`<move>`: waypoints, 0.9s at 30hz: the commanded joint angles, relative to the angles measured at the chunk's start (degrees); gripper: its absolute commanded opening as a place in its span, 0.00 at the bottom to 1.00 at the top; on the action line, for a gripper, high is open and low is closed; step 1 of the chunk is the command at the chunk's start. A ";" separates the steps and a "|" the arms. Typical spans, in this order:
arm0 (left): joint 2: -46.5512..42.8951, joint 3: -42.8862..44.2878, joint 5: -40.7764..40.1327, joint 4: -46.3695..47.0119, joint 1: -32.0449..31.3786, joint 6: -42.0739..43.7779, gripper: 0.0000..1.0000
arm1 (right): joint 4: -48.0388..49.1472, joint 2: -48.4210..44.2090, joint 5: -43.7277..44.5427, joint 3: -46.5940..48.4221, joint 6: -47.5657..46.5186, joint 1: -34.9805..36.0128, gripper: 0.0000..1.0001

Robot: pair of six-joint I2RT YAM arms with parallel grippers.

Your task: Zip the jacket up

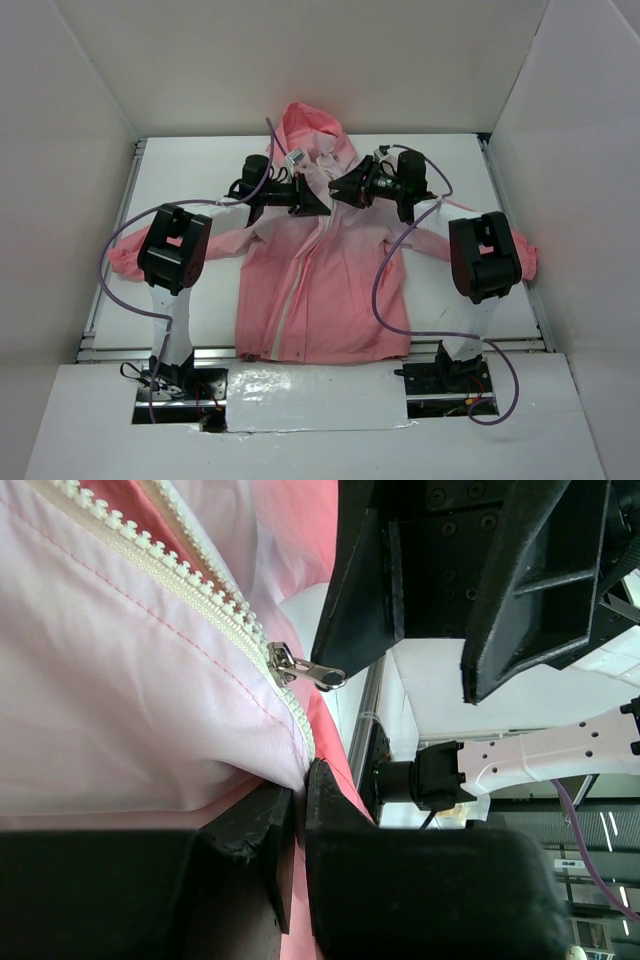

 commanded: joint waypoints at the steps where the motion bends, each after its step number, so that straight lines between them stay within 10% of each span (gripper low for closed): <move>1: 0.13 0.54 2.47 4.64 -0.60 -0.82 0.00 | 2.47 1.28 -1.07 2.35 -0.01 -0.15 0.54; 15: 1.01 1.33 2.73 5.78 -0.60 -1.87 0.00 | 5.01 3.03 -0.98 0.77 1.65 0.29 0.52; 27: 1.27 1.69 2.73 5.69 -0.60 -1.87 0.00 | 7.12 4.71 -1.86 -0.37 3.41 0.73 0.31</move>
